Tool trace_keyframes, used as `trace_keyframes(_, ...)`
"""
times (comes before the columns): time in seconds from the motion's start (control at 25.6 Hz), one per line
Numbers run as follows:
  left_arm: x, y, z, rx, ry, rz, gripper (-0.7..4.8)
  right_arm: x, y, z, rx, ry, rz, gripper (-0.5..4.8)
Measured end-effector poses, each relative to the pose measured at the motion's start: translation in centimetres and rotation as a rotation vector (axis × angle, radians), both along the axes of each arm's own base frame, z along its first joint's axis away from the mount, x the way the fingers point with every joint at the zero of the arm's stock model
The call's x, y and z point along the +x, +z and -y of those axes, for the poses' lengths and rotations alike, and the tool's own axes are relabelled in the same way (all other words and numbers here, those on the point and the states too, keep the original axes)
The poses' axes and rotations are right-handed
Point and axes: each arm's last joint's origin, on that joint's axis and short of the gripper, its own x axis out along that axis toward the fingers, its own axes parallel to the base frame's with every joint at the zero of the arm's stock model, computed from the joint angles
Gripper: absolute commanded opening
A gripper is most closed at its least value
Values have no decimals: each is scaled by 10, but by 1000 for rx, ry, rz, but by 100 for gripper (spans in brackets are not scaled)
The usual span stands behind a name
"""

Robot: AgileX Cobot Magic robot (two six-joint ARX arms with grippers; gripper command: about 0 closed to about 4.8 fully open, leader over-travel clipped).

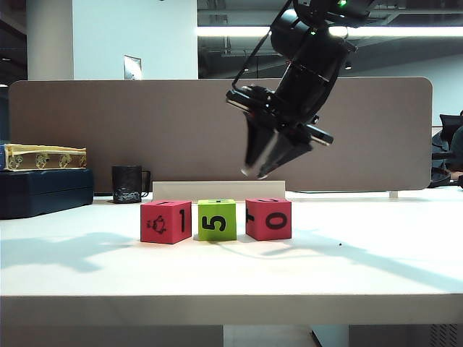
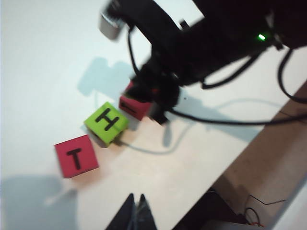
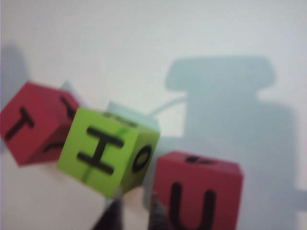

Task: Select the appropriate blocks from the scattered letter blocks on the table and arrange them in a row to spell out "THU".

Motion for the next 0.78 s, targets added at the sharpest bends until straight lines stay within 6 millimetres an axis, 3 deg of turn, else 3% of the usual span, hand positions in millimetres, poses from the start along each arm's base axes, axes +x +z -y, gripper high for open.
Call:
trace_keyframes(0.31, 0, 0, -1, 17, 15, 7, -6, -24, -5, -23, -48, 145, -73, 6)
trace_keyframes(0.51, -1, -2, -2, 33, 6, -4, -6, -47, -6, -56, -142, 245, -7, -5)
trace_keyframes(0.78, -1, -2, -2, 36, 6, -9, -6, -42, -12, -52, -247, 185, 41, -5)
